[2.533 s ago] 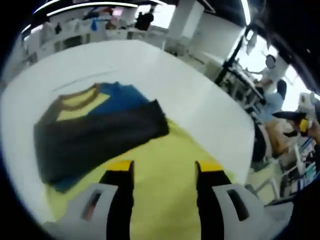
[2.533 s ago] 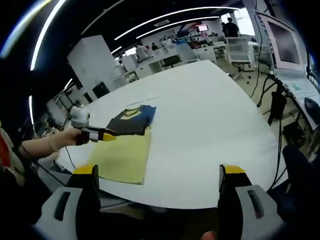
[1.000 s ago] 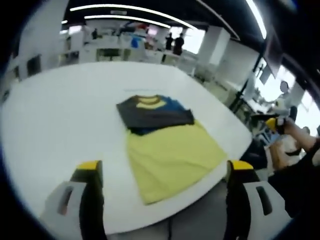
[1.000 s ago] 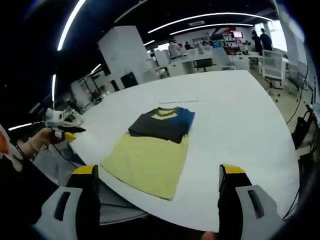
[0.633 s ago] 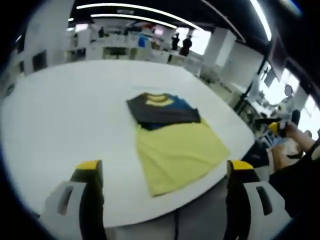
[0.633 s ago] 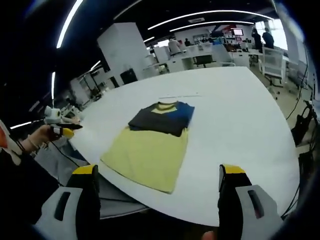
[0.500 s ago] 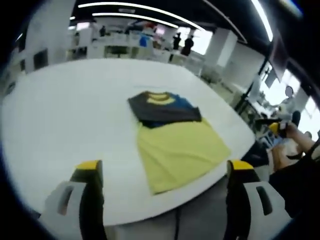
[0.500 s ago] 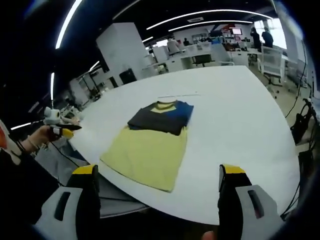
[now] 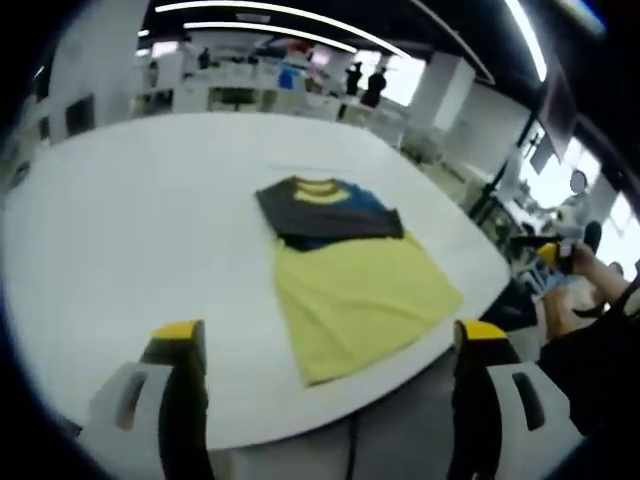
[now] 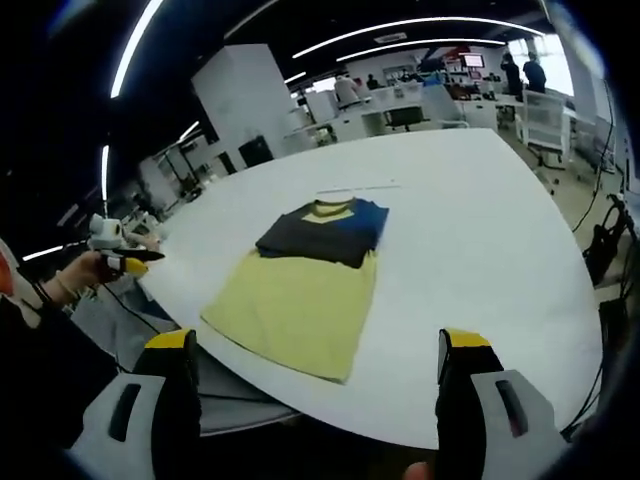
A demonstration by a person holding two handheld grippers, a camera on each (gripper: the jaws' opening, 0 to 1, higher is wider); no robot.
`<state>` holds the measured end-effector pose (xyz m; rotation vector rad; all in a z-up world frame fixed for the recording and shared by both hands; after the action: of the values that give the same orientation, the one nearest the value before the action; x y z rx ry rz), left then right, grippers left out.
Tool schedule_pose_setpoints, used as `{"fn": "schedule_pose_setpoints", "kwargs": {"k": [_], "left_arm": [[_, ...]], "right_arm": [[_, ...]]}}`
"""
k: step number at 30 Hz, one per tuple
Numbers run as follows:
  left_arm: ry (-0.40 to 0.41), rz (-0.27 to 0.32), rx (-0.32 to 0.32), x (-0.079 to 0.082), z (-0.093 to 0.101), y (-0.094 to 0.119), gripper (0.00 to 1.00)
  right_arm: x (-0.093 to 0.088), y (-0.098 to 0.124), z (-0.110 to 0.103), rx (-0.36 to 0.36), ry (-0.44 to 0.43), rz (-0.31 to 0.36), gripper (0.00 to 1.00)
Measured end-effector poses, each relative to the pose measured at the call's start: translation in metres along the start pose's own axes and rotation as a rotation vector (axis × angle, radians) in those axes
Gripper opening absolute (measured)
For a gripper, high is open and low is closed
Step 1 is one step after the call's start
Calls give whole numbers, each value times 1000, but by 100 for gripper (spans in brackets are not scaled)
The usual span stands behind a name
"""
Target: Fold the garment on the visible template until the final outline fits inside the template.
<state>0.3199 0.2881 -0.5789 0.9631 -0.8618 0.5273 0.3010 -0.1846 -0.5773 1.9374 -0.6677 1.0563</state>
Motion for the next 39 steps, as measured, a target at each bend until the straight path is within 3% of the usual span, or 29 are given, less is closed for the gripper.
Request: {"fn": "schedule_pose_setpoints", "kwargs": {"k": [4, 14, 18, 26, 36, 39], "left_arm": [[-3, -18, 6, -5, -2, -3, 98], [10, -48, -8, -21, -2, -13, 80], [11, -78, -18, -32, 0, -20, 72], [24, -109, -34, -47, -2, -32, 58], [38, -147, -32, -69, -7, -49, 47], [42, -165, -29, -75, -8, -53, 44]], "right_arm": [[-2, -2, 1, -1, 0, -5, 100], [-13, -16, 4, -8, 41, -61, 91], [-22, -23, 6, -23, 103, -102, 81], [-44, -37, 7, -28, 74, -138, 67], [-62, -52, 5, -32, 45, -170, 58], [-67, -56, 5, -46, 104, -202, 55]]}}
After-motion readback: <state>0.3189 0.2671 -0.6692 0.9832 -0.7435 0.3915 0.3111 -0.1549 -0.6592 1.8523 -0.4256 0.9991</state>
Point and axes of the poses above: the point that each gripper's makers call its tool centre point, and the gripper's own axes: y roughly backward along the fingers, z roughly to its right, x roughly out of its top, the point moved 6 cm from there along y, roughly backward along the fingers, and after that the axes turned 10 degrees about z, right-handed, at the moved point
